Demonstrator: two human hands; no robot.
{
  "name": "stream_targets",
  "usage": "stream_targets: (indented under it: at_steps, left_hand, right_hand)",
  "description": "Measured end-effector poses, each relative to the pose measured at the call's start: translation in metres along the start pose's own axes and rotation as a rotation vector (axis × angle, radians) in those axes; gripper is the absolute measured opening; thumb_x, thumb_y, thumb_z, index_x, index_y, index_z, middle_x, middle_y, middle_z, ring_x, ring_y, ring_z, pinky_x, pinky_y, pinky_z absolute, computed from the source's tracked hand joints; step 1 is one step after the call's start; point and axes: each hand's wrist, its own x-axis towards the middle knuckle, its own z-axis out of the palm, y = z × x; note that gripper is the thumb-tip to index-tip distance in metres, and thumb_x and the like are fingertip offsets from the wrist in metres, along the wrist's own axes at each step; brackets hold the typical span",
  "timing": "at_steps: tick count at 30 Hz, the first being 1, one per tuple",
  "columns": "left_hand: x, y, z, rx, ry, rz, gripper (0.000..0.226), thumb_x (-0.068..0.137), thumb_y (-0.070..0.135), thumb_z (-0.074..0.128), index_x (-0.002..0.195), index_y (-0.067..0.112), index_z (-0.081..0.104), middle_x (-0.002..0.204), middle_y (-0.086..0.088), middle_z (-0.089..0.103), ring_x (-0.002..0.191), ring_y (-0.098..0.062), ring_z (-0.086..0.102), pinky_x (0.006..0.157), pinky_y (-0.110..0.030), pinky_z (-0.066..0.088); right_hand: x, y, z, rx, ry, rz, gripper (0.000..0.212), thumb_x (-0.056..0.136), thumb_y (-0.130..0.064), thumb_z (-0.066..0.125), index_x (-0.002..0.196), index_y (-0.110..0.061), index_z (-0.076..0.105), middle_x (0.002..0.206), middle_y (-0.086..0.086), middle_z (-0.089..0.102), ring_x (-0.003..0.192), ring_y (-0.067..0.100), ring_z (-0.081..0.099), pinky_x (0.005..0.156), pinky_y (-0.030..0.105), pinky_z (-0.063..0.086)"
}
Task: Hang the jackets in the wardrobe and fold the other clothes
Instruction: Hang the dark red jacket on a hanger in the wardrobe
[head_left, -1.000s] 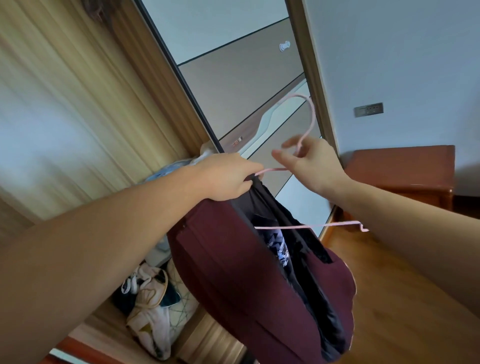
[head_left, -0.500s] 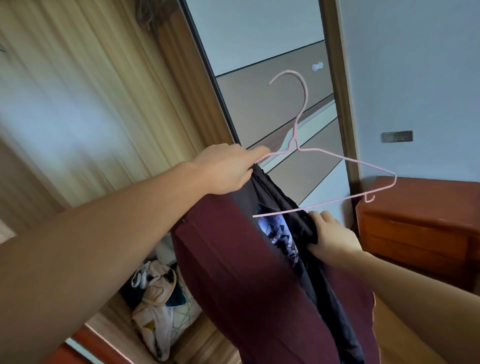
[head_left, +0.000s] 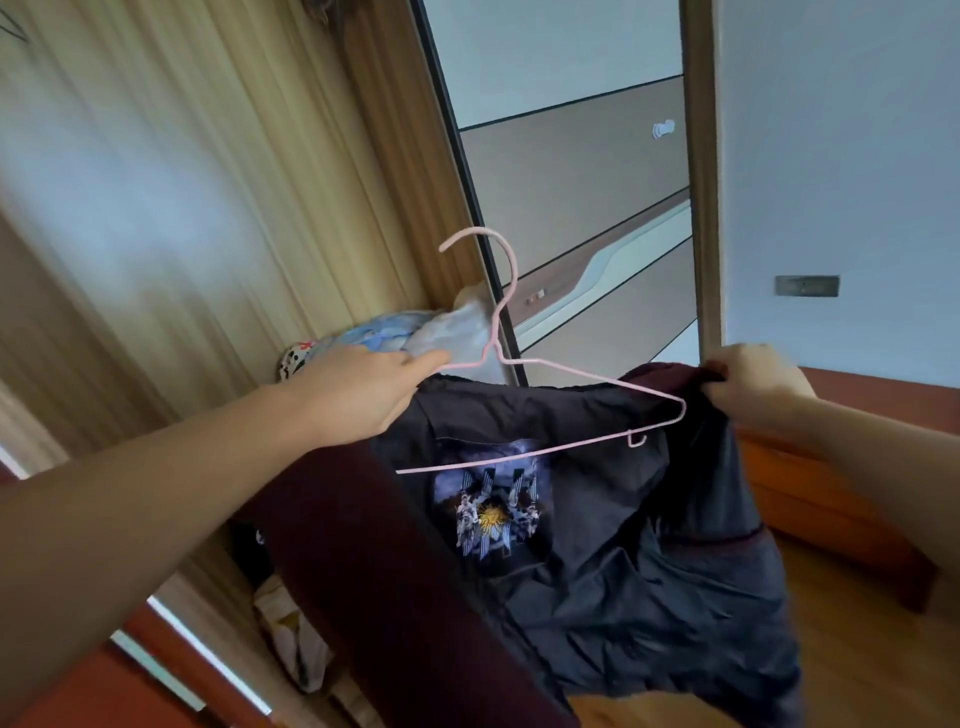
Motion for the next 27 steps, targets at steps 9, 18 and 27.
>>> stream_targets:
  at_steps: [9, 18, 27]
  left_hand:
    - [0.016, 0.013, 0.019, -0.249, -0.076, -0.222, 0.033, 0.096, 0.021, 0.043, 0.129, 0.021, 0.042, 0.08, -0.003, 0.049, 0.071, -0.03, 0.052, 0.058, -0.037, 0.04]
    - [0.027, 0.008, 0.005, -0.466, -0.021, -0.342, 0.021, 0.095, 0.019, 0.045, 0.116, 0.019, 0.046, 0.094, -0.008, 0.061, 0.081, -0.026, 0.058, 0.072, -0.042, 0.048]
    - [0.046, 0.018, -0.024, -0.793, 0.157, -0.286, 0.028, 0.091, 0.013, 0.053, 0.109, 0.031, 0.064, 0.075, 0.005, 0.058, 0.067, -0.013, 0.053, 0.066, -0.033, 0.044]
  right_hand:
    - [0.003, -0.09, -0.046, -0.063, 0.12, -0.082, 0.051, 0.077, -0.024, 0.055, 0.128, -0.022, 0.056, 0.112, 0.011, 0.067, 0.103, 0.035, 0.061, 0.083, 0.04, 0.053]
    - [-0.017, -0.143, -0.075, -0.307, 0.235, -0.204, 0.014, 0.077, -0.017, 0.051, 0.09, -0.015, 0.048, 0.091, 0.014, 0.062, 0.07, 0.032, 0.047, 0.061, 0.032, 0.038]
    - [-0.044, -0.188, -0.091, -0.194, 0.196, -0.379, 0.033, 0.076, -0.022, 0.056, 0.109, -0.017, 0.055, 0.1, 0.013, 0.065, 0.089, 0.037, 0.061, 0.074, 0.041, 0.053]
